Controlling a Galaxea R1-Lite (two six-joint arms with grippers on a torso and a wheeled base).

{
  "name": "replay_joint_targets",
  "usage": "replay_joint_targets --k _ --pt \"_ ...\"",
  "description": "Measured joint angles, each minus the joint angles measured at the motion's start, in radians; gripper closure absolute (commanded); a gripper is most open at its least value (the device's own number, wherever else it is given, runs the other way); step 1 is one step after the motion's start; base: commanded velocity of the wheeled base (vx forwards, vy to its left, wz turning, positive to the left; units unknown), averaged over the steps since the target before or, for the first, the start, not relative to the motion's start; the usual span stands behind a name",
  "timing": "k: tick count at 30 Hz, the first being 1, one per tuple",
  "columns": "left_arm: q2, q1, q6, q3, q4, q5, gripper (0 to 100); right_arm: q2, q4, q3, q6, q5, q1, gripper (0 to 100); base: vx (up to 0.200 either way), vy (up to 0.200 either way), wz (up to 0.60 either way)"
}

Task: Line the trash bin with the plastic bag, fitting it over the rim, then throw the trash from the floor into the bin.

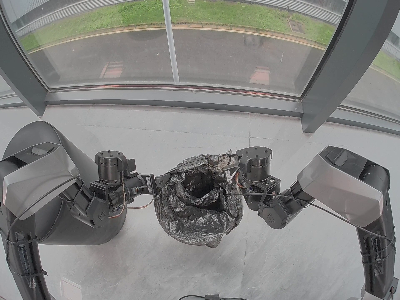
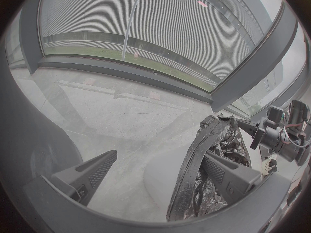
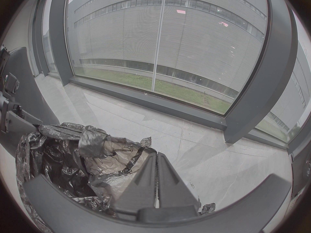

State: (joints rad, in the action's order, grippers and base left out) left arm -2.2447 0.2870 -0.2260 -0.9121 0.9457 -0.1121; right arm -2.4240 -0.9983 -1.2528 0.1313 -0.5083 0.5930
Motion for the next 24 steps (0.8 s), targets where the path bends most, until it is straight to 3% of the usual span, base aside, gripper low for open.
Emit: replay_joint_targets --k 24 --pt "-0.020 -0.028 -0.059 -0.061 0.016 0.027 0 -0.006 -0.019 0.006 -0.001 0.001 0.006 100 0.000 0.000 0.00"
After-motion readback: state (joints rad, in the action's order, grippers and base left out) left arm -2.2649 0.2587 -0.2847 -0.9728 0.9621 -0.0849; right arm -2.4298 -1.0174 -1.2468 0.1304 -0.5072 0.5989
